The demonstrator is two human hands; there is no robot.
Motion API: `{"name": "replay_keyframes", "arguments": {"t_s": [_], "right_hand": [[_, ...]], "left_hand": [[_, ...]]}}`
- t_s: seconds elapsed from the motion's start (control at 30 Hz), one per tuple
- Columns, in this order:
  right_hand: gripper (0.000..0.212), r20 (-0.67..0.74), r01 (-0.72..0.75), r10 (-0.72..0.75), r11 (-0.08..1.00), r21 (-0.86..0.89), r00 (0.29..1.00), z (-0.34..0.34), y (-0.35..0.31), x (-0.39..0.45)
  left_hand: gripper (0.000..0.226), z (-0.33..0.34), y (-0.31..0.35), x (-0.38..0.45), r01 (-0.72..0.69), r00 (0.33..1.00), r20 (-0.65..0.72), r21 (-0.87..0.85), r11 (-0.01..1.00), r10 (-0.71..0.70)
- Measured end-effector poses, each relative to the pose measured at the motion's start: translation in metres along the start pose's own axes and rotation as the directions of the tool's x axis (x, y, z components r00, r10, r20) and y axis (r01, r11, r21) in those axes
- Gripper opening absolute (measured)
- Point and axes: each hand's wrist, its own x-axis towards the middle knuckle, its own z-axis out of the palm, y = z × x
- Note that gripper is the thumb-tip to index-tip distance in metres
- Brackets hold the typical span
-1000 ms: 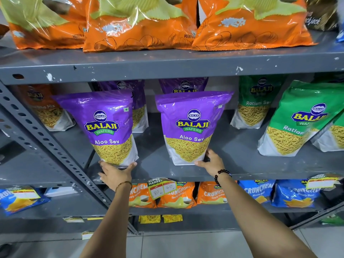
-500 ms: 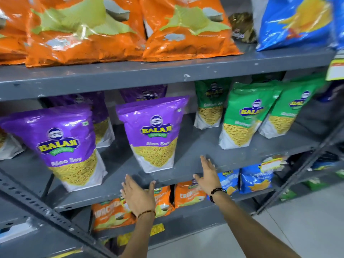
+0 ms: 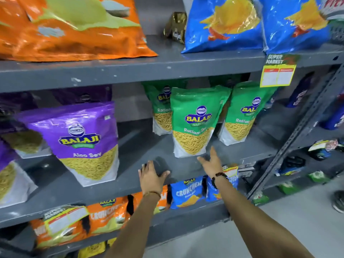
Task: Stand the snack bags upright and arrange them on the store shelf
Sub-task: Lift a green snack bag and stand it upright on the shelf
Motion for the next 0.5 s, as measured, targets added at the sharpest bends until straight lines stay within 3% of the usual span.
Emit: {"name": "replay_keyframes", "arguments": {"t_s": [0.23,0.37,0.5], "right_hand": [[0.096,0.233,-0.01,0.002,0.999,0.033,0.972,-0.03,0.006,0.058],[0.084,0.335,0.011,-0.024,0.999,0.043,0.942,-0.03,0.009,0.073],[0.085,0.346,0.085,-0.081,0.996,0.004,0.935,-0.027,-0.002,0.065]], "left_hand": [[0.085,0.032,0.064,0.027,0.071,0.991,0.119,-0.07,0.995,-0.063],[0.074,0.032,0.081,0.033,0.135,0.986,0.115,-0.143,0.98,-0.119],[0.06,0.034,0.077,0.037,0.154,0.987,0.072,-0.203,0.967,-0.142]]}}
